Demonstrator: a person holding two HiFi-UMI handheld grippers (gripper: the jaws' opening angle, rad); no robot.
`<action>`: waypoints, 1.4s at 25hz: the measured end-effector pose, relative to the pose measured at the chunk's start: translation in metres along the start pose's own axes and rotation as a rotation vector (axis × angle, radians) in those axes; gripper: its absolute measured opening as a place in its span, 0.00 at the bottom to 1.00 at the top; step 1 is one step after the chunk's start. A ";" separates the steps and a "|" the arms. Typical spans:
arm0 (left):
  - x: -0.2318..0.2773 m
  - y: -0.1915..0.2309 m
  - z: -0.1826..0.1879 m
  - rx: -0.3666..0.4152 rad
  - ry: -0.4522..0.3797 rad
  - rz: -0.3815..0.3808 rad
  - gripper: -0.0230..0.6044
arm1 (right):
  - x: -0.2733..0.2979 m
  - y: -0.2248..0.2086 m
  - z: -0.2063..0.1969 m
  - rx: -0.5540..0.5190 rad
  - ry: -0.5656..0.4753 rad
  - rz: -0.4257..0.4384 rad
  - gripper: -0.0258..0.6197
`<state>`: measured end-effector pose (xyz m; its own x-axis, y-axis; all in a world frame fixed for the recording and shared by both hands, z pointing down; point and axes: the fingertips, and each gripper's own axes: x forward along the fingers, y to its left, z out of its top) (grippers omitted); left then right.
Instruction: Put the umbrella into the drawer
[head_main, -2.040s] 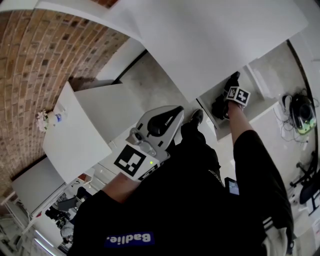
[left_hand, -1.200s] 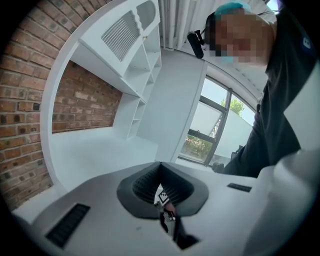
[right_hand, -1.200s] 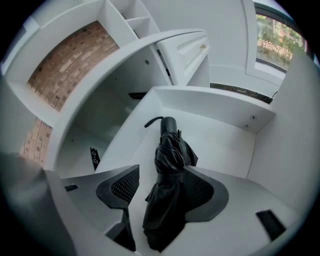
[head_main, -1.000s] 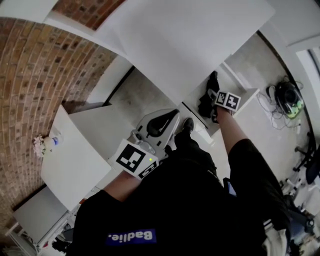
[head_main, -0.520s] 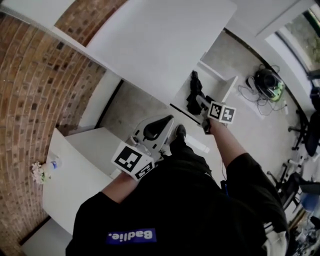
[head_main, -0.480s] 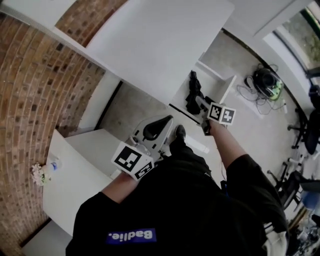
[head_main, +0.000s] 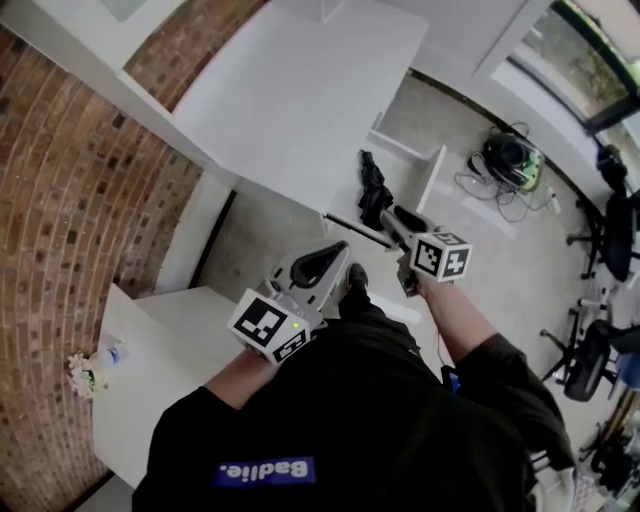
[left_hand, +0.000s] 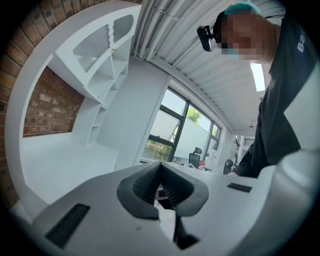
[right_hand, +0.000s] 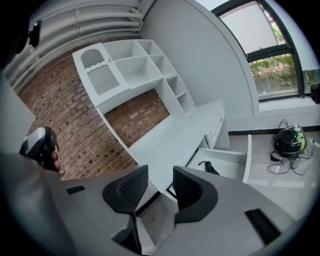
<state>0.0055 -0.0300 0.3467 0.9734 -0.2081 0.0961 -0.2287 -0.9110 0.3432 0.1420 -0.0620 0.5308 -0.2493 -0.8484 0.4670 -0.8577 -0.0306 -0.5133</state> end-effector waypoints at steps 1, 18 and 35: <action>0.000 -0.004 0.000 0.006 0.000 -0.010 0.04 | -0.007 0.009 0.002 -0.015 -0.013 0.014 0.30; 0.006 -0.041 0.005 0.057 0.015 -0.119 0.04 | -0.108 0.099 0.024 -0.179 -0.170 0.118 0.10; 0.006 -0.053 0.007 0.077 0.011 -0.152 0.04 | -0.131 0.135 0.040 -0.251 -0.245 0.194 0.09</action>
<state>0.0233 0.0148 0.3224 0.9963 -0.0619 0.0589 -0.0761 -0.9563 0.2822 0.0768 0.0240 0.3720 -0.3288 -0.9275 0.1778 -0.8960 0.2468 -0.3690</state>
